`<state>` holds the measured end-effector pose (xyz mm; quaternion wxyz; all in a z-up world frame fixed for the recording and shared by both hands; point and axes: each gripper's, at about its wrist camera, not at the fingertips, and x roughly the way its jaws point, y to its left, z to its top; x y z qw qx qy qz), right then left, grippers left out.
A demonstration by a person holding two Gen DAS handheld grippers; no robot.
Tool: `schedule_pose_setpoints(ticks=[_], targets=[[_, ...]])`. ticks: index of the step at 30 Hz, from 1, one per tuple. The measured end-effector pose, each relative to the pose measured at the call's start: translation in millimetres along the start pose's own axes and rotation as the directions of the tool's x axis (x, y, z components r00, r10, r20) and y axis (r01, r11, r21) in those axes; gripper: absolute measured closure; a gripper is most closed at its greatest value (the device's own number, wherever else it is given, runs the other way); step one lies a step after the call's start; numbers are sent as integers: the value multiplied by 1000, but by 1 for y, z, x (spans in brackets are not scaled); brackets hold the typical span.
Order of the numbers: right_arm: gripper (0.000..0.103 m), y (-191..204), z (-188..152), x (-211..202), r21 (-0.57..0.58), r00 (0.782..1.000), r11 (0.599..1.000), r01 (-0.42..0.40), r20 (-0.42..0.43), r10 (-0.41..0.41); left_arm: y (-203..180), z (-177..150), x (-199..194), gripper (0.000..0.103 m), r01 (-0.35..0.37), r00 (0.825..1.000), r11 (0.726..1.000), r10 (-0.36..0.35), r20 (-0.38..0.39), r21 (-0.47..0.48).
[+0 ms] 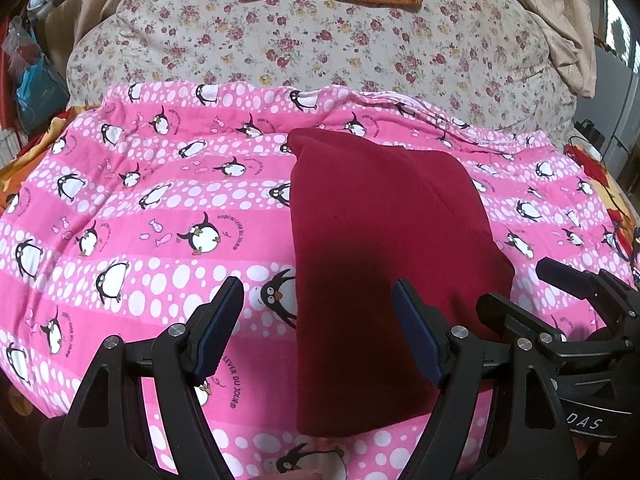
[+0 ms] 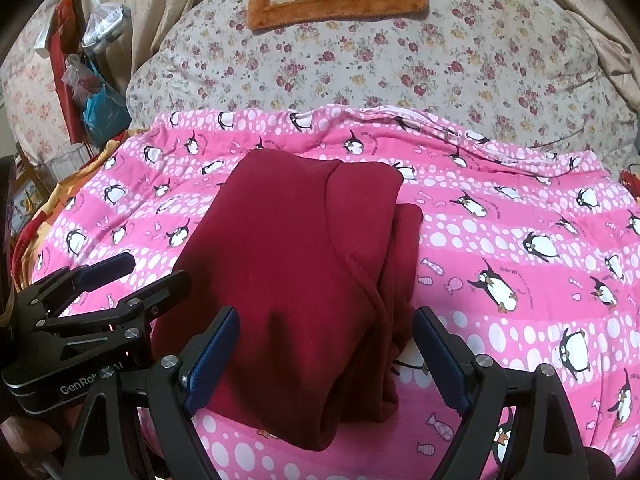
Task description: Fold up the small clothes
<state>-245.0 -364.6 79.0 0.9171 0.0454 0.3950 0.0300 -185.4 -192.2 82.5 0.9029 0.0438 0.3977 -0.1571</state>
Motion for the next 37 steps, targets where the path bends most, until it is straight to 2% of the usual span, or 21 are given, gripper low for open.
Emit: schedule_pose_setpoints(ticks=[27,37], targets=[[17,-6,1,7,4,1000,1000,5,-20,-5,3,1,2,26,-14,1000,1000,14,-11,-6],[17,-7,-1,12,9,999,1000,9,-39,-8,5,-1,7,26,12,1000,1000,-12,-12,-10]])
